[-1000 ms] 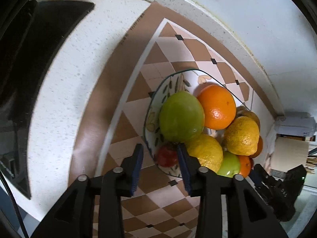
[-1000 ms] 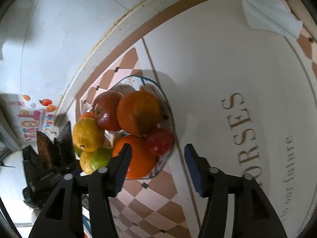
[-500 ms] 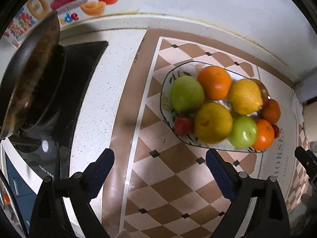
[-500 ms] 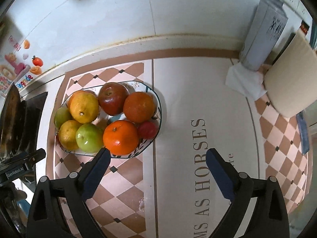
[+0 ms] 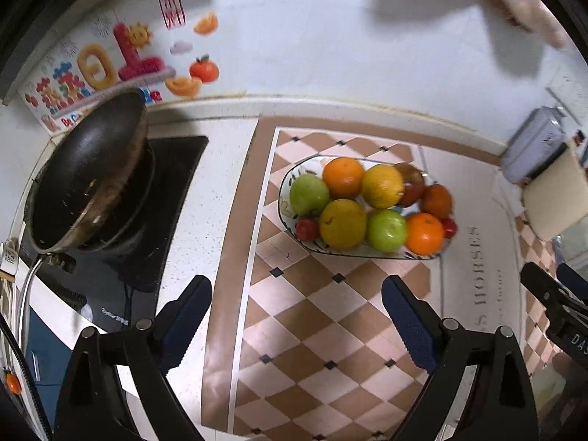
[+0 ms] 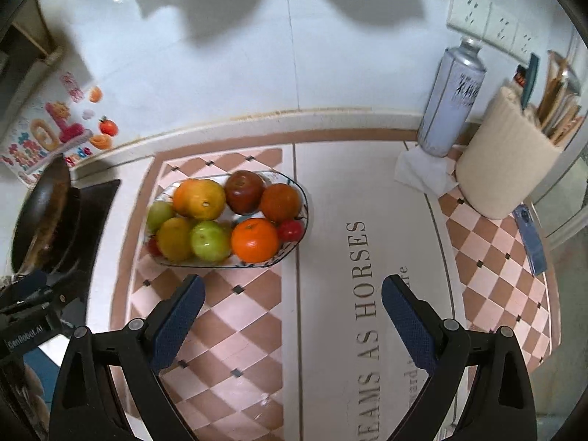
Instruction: Organize fruits
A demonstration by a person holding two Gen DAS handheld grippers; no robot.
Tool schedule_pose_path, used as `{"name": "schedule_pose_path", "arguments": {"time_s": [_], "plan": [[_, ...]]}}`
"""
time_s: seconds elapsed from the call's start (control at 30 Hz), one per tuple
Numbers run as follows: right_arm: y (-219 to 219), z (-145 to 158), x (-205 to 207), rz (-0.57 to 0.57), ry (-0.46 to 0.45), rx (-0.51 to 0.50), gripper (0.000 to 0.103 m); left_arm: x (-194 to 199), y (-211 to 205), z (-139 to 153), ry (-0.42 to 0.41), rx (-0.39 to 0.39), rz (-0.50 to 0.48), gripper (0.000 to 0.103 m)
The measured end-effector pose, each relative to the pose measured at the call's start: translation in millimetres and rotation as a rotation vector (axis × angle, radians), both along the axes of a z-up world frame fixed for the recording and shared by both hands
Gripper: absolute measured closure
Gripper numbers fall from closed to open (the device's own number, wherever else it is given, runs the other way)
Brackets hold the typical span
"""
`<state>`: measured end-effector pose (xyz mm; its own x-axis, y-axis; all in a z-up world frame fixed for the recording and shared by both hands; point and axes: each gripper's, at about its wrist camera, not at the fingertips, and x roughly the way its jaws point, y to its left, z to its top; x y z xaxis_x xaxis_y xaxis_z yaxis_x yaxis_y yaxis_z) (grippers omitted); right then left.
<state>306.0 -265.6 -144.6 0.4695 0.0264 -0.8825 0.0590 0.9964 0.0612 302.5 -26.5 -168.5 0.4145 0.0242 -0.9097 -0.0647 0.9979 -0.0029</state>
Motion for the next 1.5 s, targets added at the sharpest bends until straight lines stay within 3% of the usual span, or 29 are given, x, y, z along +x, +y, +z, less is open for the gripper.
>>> {"name": "schedule_pose_path", "arguments": {"time_s": [0.57,0.83,1.17,1.5], "plan": [[34.9,109.6,-168.8,0.016,-0.178,-0.027,0.001,-132.5,12.3,90.9,-0.192,-0.009,-0.056,0.008],[45.6,146.9,-228.8,0.038,-0.240,-0.004,0.001,-187.8,16.4,123.8,-0.236,-0.005,-0.067,0.008],[38.9,183.4,-257.7,0.071,-0.296,-0.012,0.001,-220.9,6.9,154.3,-0.290,-0.005,-0.050,0.008],[23.8,185.9,-254.3,0.074,-0.291,-0.004,0.001,-226.2,-2.8,161.7,-0.312,0.001,-0.028,0.008]]}}
